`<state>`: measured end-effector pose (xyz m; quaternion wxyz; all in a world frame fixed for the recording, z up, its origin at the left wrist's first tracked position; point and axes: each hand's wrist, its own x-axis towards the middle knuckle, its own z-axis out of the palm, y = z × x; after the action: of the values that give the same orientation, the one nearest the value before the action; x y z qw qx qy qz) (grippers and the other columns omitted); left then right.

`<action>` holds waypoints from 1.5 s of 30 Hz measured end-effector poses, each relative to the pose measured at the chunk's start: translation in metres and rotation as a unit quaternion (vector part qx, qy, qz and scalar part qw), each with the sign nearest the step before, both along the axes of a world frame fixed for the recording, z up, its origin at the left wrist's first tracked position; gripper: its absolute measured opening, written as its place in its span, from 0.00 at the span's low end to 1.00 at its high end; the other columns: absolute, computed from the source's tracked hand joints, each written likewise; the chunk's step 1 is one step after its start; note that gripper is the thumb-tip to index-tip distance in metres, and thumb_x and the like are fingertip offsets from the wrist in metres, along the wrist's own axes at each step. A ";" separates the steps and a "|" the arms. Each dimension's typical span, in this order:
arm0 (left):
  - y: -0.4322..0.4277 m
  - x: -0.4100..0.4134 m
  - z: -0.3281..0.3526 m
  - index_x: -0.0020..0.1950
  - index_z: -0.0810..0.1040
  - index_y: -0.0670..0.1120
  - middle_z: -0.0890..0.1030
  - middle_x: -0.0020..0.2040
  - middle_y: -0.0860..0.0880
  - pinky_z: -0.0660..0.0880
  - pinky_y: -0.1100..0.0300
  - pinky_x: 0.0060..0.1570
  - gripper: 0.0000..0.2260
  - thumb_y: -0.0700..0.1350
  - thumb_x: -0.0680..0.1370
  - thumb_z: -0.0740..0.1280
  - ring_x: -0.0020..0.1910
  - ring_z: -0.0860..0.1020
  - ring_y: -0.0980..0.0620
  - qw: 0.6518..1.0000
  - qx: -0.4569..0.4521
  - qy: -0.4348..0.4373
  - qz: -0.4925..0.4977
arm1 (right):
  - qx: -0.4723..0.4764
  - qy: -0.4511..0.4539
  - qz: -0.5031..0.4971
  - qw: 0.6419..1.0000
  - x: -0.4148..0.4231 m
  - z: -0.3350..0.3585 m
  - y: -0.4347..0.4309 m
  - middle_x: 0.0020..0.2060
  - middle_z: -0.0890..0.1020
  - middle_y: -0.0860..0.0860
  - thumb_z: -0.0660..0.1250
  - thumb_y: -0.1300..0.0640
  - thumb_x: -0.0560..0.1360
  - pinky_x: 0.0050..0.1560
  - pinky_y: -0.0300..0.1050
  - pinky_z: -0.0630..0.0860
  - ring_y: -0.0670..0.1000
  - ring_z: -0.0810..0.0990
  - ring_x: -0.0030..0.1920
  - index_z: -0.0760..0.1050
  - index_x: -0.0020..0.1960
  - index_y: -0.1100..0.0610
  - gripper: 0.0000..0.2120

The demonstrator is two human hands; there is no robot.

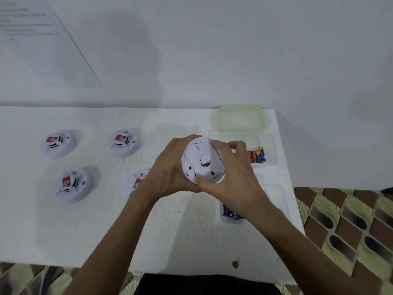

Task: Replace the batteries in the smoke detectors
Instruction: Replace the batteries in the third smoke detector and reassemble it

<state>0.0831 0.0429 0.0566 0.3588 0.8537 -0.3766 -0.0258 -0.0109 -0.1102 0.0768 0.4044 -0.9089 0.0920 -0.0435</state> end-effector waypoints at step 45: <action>0.055 0.006 -0.016 0.68 0.62 0.54 0.71 0.64 0.53 0.67 0.52 0.64 0.43 0.76 0.60 0.64 0.62 0.68 0.60 0.991 -0.061 0.027 0.112 | -0.245 0.070 0.158 0.954 0.105 -0.107 0.006 0.34 0.81 0.54 0.67 0.63 0.74 0.34 0.44 0.74 0.54 0.78 0.33 0.77 0.41 0.59 0.03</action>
<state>0.0888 0.0979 0.0404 0.4211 0.8661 -0.2691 0.0144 0.0944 -0.1038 -0.0304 0.1638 -0.9837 -0.0379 0.0632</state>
